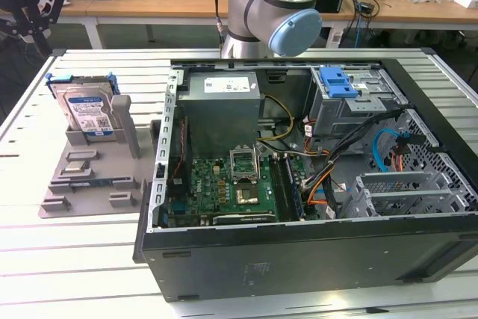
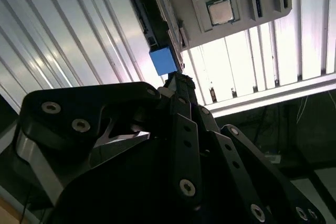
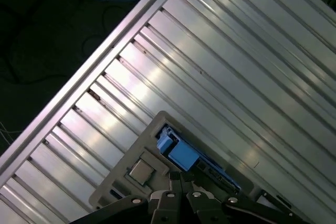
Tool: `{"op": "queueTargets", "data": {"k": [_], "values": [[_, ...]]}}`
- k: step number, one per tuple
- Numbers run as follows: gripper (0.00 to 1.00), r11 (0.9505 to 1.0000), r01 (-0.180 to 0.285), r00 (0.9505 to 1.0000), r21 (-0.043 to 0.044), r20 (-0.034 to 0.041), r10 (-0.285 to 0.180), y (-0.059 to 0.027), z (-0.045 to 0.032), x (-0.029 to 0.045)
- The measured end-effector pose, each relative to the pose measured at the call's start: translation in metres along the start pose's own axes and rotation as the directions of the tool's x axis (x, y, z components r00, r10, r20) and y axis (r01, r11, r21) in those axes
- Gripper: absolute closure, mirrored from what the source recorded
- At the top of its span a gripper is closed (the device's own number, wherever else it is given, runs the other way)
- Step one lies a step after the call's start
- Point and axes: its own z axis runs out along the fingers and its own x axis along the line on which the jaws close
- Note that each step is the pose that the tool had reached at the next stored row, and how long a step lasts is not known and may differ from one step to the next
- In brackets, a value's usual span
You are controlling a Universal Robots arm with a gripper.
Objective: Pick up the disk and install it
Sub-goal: 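Pick up the disk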
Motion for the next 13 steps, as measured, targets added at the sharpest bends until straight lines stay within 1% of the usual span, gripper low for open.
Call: {"op": "queueTargets", "data": {"k": [4,7,10,13], "values": [[0.89,0.9995,0.032,0.9995,-0.0007,-0.0014,-0.032,0.0000,0.0000,0.0000],[0.89,0.9973,0.073,0.9973,-0.0018,-0.0032,-0.073,0.0000,0.0000,0.0000],[0.89,0.9936,0.113,0.9936,-0.0029,-0.0049,-0.113,0.0000,0.0000,0.0000],[0.89,0.9876,0.157,0.9876,-0.0042,-0.0068,-0.157,0.0000,0.0000,0.0000]]}}
